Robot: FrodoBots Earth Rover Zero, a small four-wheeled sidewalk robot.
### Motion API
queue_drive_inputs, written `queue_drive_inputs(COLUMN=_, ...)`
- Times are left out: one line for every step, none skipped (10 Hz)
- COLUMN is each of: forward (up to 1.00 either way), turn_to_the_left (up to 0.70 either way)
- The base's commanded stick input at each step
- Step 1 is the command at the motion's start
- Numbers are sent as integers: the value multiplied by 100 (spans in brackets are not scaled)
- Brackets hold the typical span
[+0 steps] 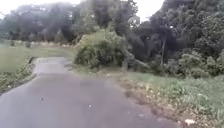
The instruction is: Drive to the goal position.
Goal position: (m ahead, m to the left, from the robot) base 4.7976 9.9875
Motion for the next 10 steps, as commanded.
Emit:
queue_drive_inputs(forward=70, turn_to_the_left=35)
queue_drive_inputs(forward=70, turn_to_the_left=35)
queue_drive_inputs(forward=70, turn_to_the_left=35)
queue_drive_inputs(forward=70, turn_to_the_left=35)
queue_drive_inputs(forward=70, turn_to_the_left=35)
queue_drive_inputs(forward=70, turn_to_the_left=35)
queue_drive_inputs(forward=70, turn_to_the_left=35)
queue_drive_inputs(forward=70, turn_to_the_left=35)
queue_drive_inputs(forward=70, turn_to_the_left=35)
queue_drive_inputs(forward=70, turn_to_the_left=35)
